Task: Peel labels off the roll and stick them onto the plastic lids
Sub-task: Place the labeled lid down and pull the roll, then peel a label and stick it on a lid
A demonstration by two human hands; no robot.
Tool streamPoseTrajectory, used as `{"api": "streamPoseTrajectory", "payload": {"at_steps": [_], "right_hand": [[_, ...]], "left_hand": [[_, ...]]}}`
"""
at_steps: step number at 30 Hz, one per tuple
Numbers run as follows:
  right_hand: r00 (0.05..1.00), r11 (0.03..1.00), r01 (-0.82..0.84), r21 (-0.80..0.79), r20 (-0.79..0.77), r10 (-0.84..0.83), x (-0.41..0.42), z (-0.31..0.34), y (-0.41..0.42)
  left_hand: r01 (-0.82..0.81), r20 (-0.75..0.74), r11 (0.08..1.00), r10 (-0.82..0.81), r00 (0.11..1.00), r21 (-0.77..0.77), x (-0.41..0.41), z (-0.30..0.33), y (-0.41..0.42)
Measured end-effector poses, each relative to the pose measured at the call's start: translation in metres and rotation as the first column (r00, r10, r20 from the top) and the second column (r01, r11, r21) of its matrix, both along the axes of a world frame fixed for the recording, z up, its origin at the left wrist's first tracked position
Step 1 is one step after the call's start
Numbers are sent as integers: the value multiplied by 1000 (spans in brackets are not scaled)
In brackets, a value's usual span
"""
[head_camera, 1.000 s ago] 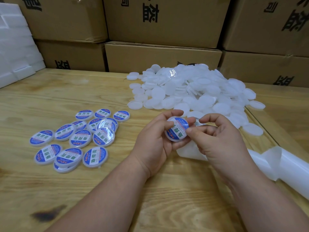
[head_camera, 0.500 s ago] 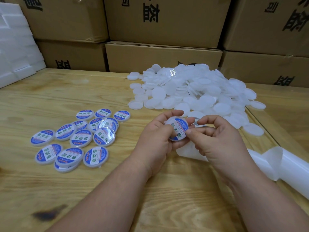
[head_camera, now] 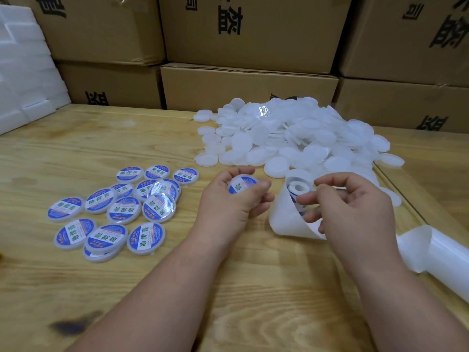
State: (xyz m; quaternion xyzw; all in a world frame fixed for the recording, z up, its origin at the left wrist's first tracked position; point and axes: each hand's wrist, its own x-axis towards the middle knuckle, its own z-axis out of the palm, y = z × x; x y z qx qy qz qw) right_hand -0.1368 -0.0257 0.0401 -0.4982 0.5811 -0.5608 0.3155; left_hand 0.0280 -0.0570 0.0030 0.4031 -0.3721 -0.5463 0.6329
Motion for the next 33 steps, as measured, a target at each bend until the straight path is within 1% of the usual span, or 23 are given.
{"api": "streamPoseTrajectory", "payload": {"at_steps": [5, 8, 9, 10, 11, 12, 13, 14, 16, 17, 18, 19, 21, 22, 23, 24, 25, 26, 27, 29, 30, 31, 33], "right_hand": [[999, 999, -19, 36, -28, 20, 2, -4, -1], [999, 999, -17, 28, -40, 18, 1, -4, -1], [999, 1000, -13, 26, -41, 15, 1, -4, -1], [999, 1000, -11, 26, -42, 12, 1, -4, -1], [999, 1000, -11, 25, -41, 12, 1, -5, -1], [999, 1000, -13, 22, -36, 13, 1, -5, -2], [999, 1000, -15, 17, -31, 16, 1, -5, -2], [999, 1000, -17, 14, -30, 18, 1, -6, -2], [999, 1000, -22, 14, -38, 22, 1, -6, -2], [999, 1000, -23, 17, -44, 24, 1, -6, -2], [998, 1000, -23, 22, -52, 24, 1, -6, -2], [998, 999, -21, 26, -60, 22, 1, -7, -2], [997, 1000, -15, 25, -73, 16, 1, -7, -2], [997, 1000, -12, 22, -78, 13, 1, -7, -2], [996, 1000, -10, 18, -85, 11, 1, -7, -2], [996, 1000, -9, 16, -91, 10, 2, -7, -2], [996, 1000, -9, 16, -93, 10, 2, -8, -2], [996, 1000, -8, 16, -94, 9, 2, -8, -2], [995, 1000, -8, 15, -95, 9, 2, -9, -3], [995, 1000, -10, 9, -98, 11, 2, -10, -3], [995, 1000, -11, 6, -99, 11, 2, -10, -3], [995, 1000, -12, 4, -99, 13, 2, -10, -3], [995, 1000, -12, 2, -97, 12, 3, -10, -3]], "left_hand": [[-122, 47, 992, 120, 992, 33, 6, 9, -4], [-236, 50, 971, 235, 971, 22, 17, 13, -6], [-280, 93, 960, 280, 955, -10, 23, 13, -6], [-327, 182, 943, 333, 925, -58, 29, 12, -6], [-370, 308, 921, 389, 868, -122, 35, 11, -7], [-390, 444, 900, 435, 784, -192, 42, 10, -7], [-391, 558, 888, 457, 692, -243, 49, 10, -7], [-389, 638, 885, 456, 620, -255, 55, 10, -7], [-420, 722, 876, 447, 528, -236, 66, 12, -7], [-455, 752, 863, 447, 485, -219, 71, 12, -6], [-495, 792, 845, 439, 424, -204, 77, 12, -6], [-529, 846, 827, 412, 339, -191, 81, 11, -6], [-594, 939, 786, 314, 139, -175, 86, 9, -7], [-613, 954, 769, 289, 77, -184, 85, 9, -7], [-611, 951, 762, 307, 49, -214, 82, 9, -7], [-576, 934, 773, 353, 45, -265, 76, 10, -7], [-505, 914, 804, 400, 65, -315, 67, 9, -8], [-406, 902, 847, 419, 107, -345, 56, 7, -9], [-296, 907, 893, 394, 150, -339, 43, 3, -9], [-128, 942, 963, 261, 211, -238, 22, -6, -11], [-90, 955, 980, 193, 225, -177, 16, -12, -14], [-86, 963, 988, 146, 225, -130, 13, -17, -17], [-148, 974, 986, 108, 198, -79, 12, -21, -26]]}}
